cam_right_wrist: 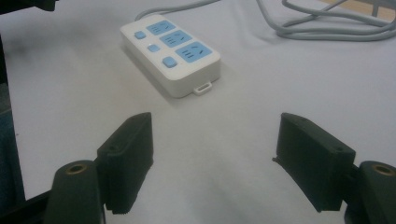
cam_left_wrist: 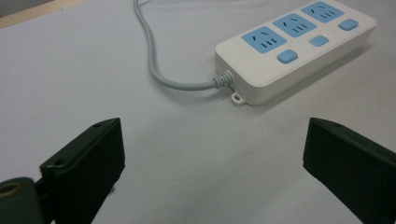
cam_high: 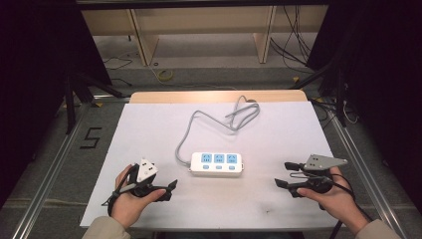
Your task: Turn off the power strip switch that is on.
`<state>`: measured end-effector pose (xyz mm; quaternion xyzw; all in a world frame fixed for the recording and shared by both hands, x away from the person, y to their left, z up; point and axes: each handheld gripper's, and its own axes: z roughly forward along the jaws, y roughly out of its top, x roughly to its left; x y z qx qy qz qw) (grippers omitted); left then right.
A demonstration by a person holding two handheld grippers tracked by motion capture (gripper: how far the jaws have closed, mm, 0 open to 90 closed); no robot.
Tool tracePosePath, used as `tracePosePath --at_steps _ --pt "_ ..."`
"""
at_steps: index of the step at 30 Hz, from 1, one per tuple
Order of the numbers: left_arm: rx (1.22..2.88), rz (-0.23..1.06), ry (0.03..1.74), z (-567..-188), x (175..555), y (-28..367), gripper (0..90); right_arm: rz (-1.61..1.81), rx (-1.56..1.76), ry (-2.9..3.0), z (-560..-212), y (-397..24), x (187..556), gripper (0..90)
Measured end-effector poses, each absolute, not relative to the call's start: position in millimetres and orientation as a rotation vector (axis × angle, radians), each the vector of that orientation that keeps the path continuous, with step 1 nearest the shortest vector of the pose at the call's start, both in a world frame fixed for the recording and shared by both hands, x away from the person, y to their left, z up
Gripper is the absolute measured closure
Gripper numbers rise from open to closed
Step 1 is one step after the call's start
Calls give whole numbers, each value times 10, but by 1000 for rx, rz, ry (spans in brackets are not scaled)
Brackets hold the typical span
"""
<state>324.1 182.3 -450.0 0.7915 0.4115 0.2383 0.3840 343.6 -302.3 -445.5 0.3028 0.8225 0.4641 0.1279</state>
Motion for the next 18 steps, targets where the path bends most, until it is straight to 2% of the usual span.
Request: tracePosePath --at_steps 7,12,13,15,18 --pt "2025 645 1050 -4479 3222 1833 86 1363 883 2382 -4437 -3028 3423 278" --pt "1996 679 1079 -4450 3233 1822 185 1364 887 2384 -4441 -3024 3422 277" --pt "1997 683 1082 -4443 3237 1818 221 1363 884 2384 -4440 -3029 3423 277" --pt "1977 711 1094 -4423 3237 1808 355 1363 890 2382 -4437 -3032 3421 277" --pt "1950 735 1111 -4376 3250 1814 666 1360 887 2384 -4440 -3031 3423 277"
